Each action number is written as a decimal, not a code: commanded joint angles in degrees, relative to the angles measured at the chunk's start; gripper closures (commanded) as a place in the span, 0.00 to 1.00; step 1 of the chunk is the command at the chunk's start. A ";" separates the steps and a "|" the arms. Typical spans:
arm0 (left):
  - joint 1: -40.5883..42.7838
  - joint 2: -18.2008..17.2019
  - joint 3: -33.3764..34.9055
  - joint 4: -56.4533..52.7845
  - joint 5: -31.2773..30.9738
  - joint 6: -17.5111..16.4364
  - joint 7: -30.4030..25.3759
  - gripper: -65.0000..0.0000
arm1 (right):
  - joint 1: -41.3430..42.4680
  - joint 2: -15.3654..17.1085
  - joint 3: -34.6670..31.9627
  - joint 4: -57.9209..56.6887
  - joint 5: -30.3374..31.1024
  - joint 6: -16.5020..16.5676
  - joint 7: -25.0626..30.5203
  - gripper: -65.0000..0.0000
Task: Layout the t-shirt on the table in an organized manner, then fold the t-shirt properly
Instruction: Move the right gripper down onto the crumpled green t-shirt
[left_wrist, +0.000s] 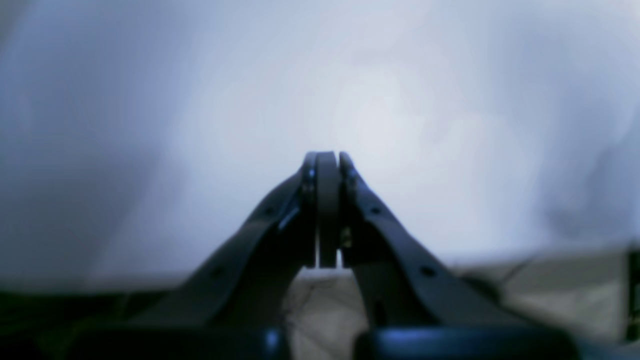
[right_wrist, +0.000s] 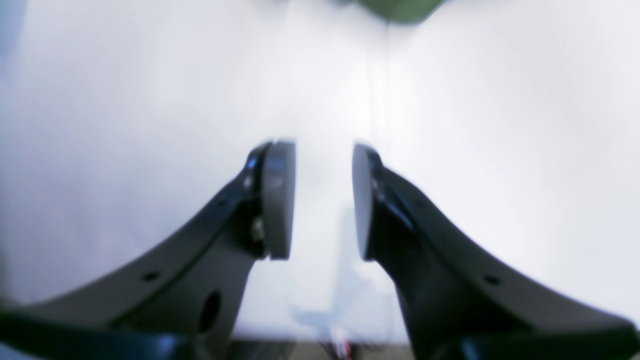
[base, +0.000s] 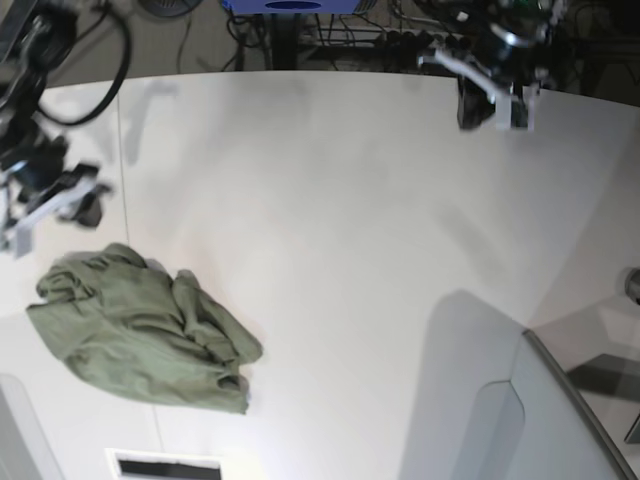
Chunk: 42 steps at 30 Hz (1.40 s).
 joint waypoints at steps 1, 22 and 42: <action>-2.33 -1.17 -0.29 0.27 -2.27 0.41 1.50 1.00 | 3.33 0.20 2.46 -1.10 2.09 1.07 -0.86 0.67; -24.57 -2.04 -0.47 -5.80 -5.96 0.41 11.61 0.94 | 36.04 10.05 4.30 -54.55 2.27 8.10 9.69 0.39; -24.57 -2.04 -0.29 -6.85 -5.88 0.41 11.61 0.96 | 31.20 9.96 5.01 -54.38 2.27 7.93 12.59 0.39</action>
